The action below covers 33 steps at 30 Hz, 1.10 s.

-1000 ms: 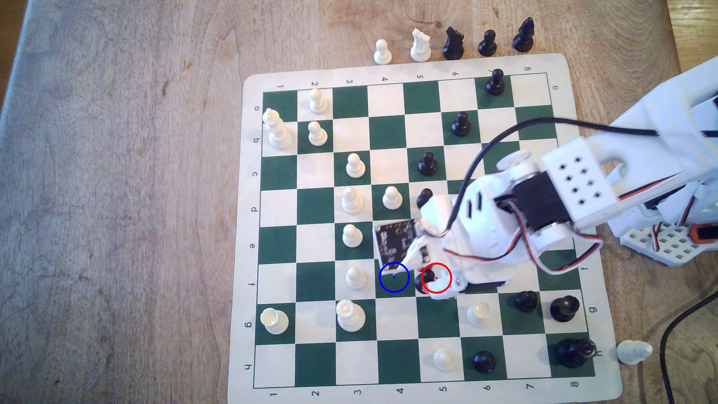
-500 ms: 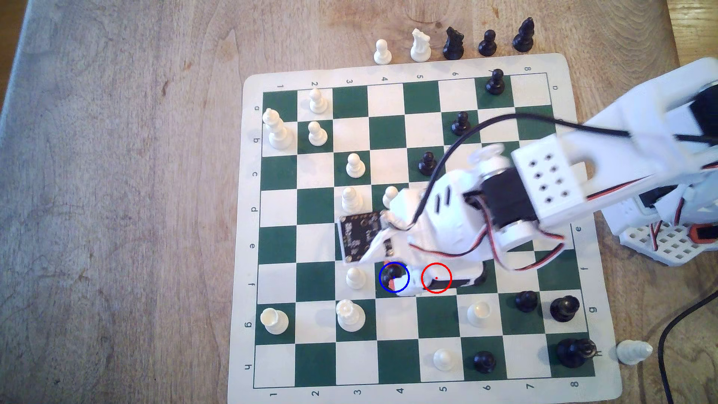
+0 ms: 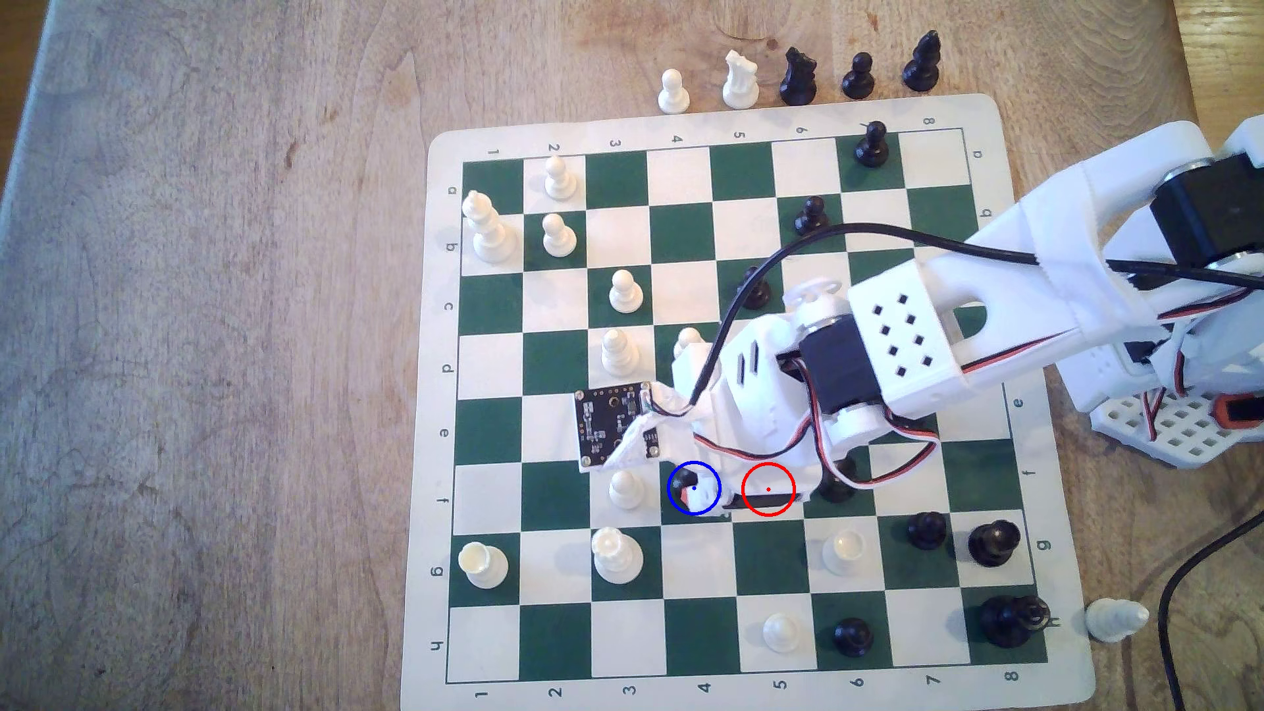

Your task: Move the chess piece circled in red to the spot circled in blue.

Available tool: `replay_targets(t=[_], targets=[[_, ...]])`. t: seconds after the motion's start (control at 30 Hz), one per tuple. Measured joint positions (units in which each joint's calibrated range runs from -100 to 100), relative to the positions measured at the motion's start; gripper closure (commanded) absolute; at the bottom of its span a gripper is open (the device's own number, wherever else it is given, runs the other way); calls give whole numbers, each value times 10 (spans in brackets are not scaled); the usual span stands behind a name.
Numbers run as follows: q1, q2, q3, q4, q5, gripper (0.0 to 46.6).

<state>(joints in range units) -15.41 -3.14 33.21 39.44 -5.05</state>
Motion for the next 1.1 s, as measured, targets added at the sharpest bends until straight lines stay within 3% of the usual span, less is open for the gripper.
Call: replay_targets(t=[0.13, 0.3, 0.43, 0.73, 1.1], targets=[[0, 13, 0, 0, 0, 456], [0, 13, 0, 0, 2, 323], [0, 13, 0, 1, 2, 265], [0, -6, 0, 24, 2, 250], [-13, -189, 100, 76, -4, 255]])
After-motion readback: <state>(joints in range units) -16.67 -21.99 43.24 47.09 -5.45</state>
